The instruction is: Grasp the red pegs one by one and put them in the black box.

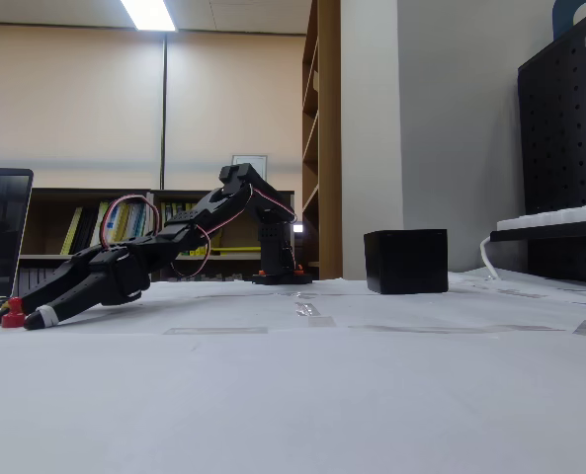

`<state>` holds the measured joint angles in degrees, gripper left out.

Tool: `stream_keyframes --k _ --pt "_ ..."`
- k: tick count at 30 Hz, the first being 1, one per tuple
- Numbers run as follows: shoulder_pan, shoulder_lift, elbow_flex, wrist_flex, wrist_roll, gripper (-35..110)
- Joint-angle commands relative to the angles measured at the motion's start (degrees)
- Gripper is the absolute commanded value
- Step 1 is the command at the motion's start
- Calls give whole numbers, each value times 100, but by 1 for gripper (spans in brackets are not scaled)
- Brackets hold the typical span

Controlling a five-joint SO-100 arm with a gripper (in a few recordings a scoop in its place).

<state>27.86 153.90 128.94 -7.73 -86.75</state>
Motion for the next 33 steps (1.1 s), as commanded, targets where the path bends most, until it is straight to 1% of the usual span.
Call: stream_keyframes --k 1,6,12,18,24,26,27,28,29,31,33 --pt "-167 132 246 88 -62 18" --pt "-193 141 264 149 -97 17" --pt "-237 123 246 202 -105 13" --pt "-246 123 246 211 -185 0" --pt "-202 123 246 264 -167 0" --pt "-202 44 290 580 -246 0" --pt "-220 -114 334 1020 -299 0" --pt "-237 -343 466 1811 -378 0" --pt "-299 -642 694 2900 -448 0" --pt "-536 -1336 1187 5405 -712 0" --pt "-984 -2294 1380 7550 -984 0"
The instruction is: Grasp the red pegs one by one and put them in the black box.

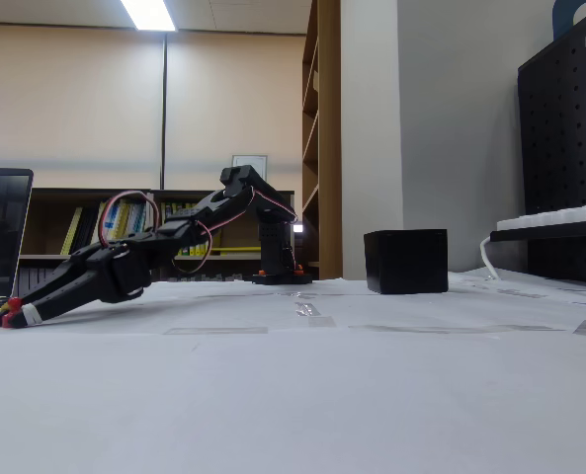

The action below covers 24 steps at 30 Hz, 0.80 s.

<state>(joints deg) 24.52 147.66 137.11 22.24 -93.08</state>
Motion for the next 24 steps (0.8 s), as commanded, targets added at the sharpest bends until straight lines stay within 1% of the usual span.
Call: stream_keyframes --k 1,2,4,5,6,10,12,14,18,24 --pt "-949 -2162 571 5414 -501 0" --pt "-1274 -2637 571 6170 -659 0" --pt "-2074 -3542 475 7348 -905 0" --pt "-2540 -3964 413 7866 -923 0" --pt "-3006 -4368 299 8104 -1195 0" --pt "-4843 -5309 123 8104 -2312 0" --pt "-5634 -5405 141 8068 -2435 0" --pt "-6205 -5414 26 7945 -2522 0" --pt "-6671 -5414 -721 7427 -2514 0" --pt "-6557 -5335 -2505 6319 -2276 0"
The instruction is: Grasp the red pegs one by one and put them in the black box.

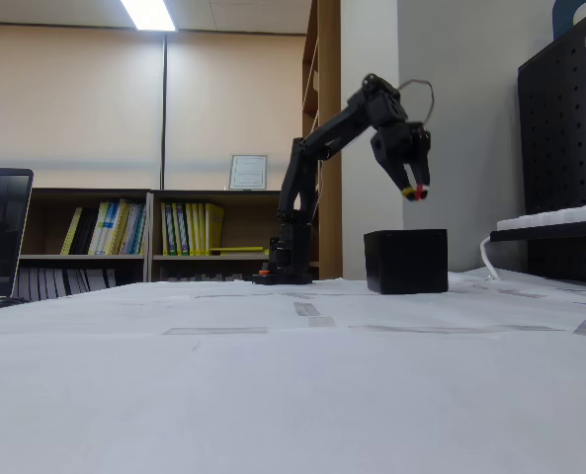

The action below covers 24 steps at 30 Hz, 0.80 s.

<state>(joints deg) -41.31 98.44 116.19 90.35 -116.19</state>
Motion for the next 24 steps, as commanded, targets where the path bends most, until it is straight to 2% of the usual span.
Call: stream_keyframes --k 1,6,12,19,24 --pt "62 -334 -633 -642 70 0" --pt "79 132 -1310 -914 211 0" --pt "35 272 -1318 -659 193 5" --pt "26 167 -668 299 211 19" --pt "18 -853 501 1301 97 19"
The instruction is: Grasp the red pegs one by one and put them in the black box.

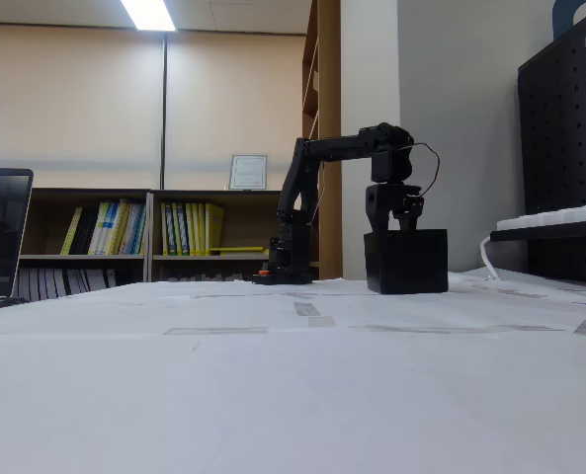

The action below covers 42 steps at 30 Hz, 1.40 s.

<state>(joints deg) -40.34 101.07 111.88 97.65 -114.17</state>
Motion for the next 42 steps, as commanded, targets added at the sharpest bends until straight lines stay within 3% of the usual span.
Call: stream_keyframes --k 1,4,9,12,14,20,23,30,38,42 --pt "18 -1459 1090 571 -123 19" --pt "545 -2786 756 316 299 19" --pt "2566 -5458 -3463 -2426 1283 19" --pt "3542 -6284 -5282 -2725 2057 12" --pt "3718 -6776 -6258 -2962 2101 0" --pt "3375 -9316 -9114 -3146 2136 0" --pt "3437 -9993 -9738 -2786 2127 0" --pt "3665 -10749 -11039 -3270 2329 0" --pt "3771 -11127 -11039 -2039 2505 0" --pt "3797 -11136 -11039 -2039 2496 0"
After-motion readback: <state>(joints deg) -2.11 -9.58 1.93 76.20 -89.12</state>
